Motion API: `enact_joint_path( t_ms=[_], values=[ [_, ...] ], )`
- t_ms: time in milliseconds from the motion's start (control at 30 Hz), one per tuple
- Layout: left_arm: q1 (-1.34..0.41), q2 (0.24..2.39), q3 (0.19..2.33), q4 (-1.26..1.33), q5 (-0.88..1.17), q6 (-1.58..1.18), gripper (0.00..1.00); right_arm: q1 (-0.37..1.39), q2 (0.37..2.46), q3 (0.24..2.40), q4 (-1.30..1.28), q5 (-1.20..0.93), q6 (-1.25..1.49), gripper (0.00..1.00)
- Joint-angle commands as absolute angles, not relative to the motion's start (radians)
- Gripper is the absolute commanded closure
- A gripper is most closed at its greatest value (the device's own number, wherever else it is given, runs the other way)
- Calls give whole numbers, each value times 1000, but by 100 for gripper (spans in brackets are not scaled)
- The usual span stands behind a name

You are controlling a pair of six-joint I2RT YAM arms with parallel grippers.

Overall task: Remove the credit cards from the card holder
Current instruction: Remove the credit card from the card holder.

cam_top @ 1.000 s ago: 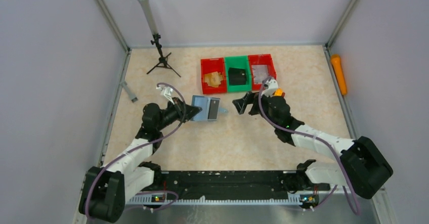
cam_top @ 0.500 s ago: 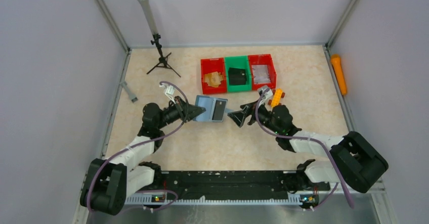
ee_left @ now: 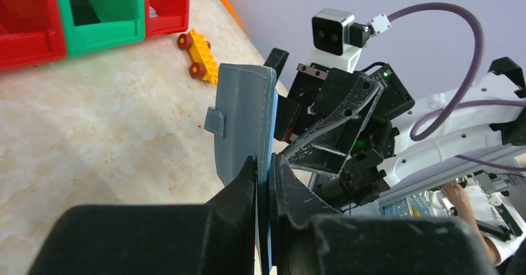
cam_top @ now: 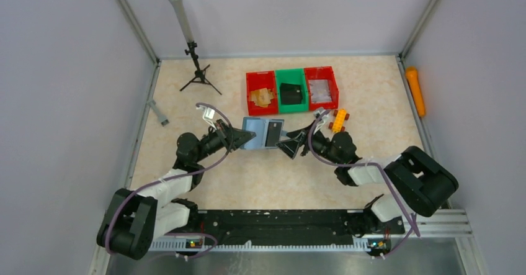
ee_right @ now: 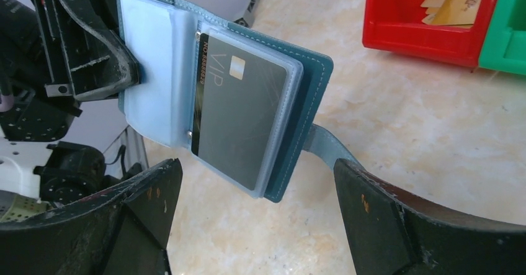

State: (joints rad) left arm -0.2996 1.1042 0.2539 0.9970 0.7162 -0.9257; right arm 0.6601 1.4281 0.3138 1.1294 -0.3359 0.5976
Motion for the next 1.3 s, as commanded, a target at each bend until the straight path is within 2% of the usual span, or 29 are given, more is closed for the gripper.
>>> enact_joint_path(
  t_ms=[0, 433, 733, 900, 1267],
  values=[
    [-323, 1089, 247, 1128, 700, -930, 100, 664, 1451, 305, 1294, -390, 644, 6],
    [-341, 1098, 222, 1260, 722, -959, 100, 663, 1495, 291, 1397, -387, 713, 6],
    [-340, 977, 170, 1201, 622, -892, 100, 653, 1505, 302, 1377, -404, 724, 6],
    [-340, 927, 140, 1206, 580, -883, 100, 653, 1553, 312, 1443, -448, 759, 10],
    [-363, 1091, 165, 1431, 691, -977, 100, 653, 1582, 301, 1558, -490, 797, 12]
  ],
)
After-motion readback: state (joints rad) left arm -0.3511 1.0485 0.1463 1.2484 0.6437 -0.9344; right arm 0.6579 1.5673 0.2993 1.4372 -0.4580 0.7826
